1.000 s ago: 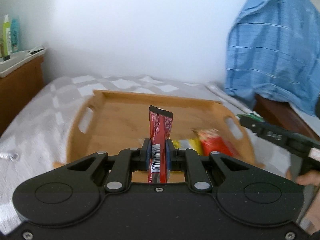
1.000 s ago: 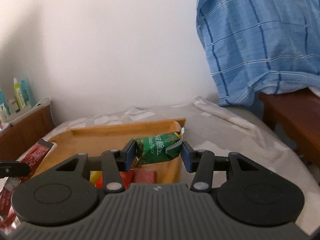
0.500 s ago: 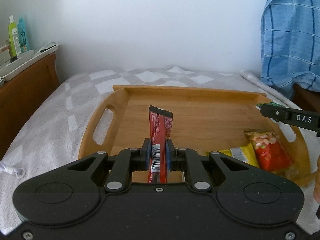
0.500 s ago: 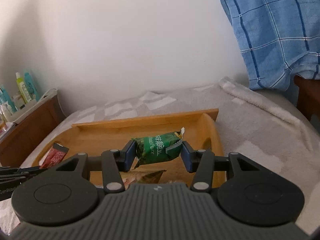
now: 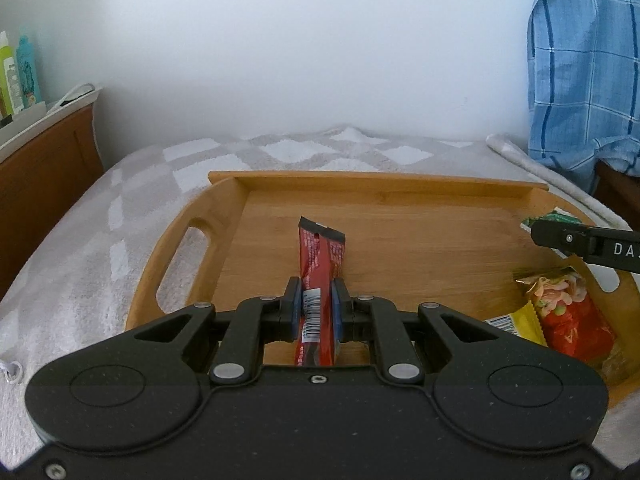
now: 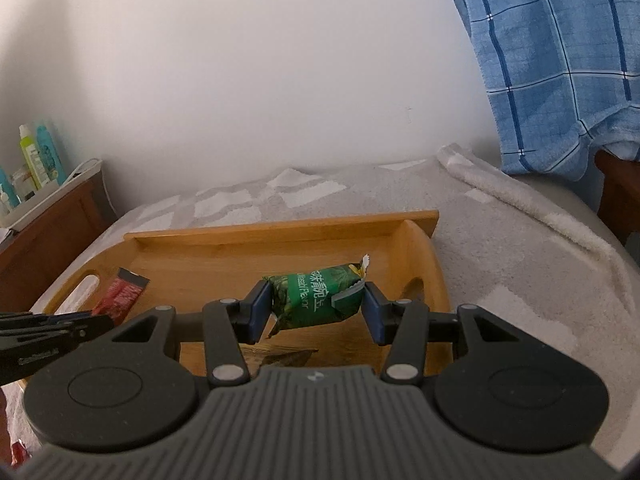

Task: Organize snacks
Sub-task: 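Carry the red bar and green pea bag over the wooden tray with both grippers, then open both grippers to drop the bar and pea bag into the tray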

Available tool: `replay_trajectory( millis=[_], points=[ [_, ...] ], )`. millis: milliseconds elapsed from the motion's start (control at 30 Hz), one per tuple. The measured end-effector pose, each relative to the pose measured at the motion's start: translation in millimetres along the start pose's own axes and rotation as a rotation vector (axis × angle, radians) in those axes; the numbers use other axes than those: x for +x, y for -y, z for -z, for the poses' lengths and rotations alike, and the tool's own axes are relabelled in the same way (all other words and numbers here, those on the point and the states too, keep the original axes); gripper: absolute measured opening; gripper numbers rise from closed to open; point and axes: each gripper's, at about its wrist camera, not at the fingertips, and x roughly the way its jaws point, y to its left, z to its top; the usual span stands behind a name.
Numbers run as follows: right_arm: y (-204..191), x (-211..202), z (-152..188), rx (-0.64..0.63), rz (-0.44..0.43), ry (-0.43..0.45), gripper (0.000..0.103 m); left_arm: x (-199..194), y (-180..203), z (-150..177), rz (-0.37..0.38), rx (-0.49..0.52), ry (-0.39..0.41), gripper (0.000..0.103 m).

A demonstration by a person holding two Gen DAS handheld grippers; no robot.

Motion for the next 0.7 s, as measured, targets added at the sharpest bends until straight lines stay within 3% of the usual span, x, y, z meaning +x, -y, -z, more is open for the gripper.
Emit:
replay_trajectory(
  millis=[433,700],
  points=[
    [0.2,-0.1,-1.1,0.002,0.001,-0.005,0.054,3.2,1.6,-0.3,0.000,-0.007,-0.009,0.017],
    [-2.4,5.3,-3.2,-0.020,0.006,-0.056,0.057,3.2,2.4,-2.0,-0.005,-0.003,-0.027,0.019]
  ],
)
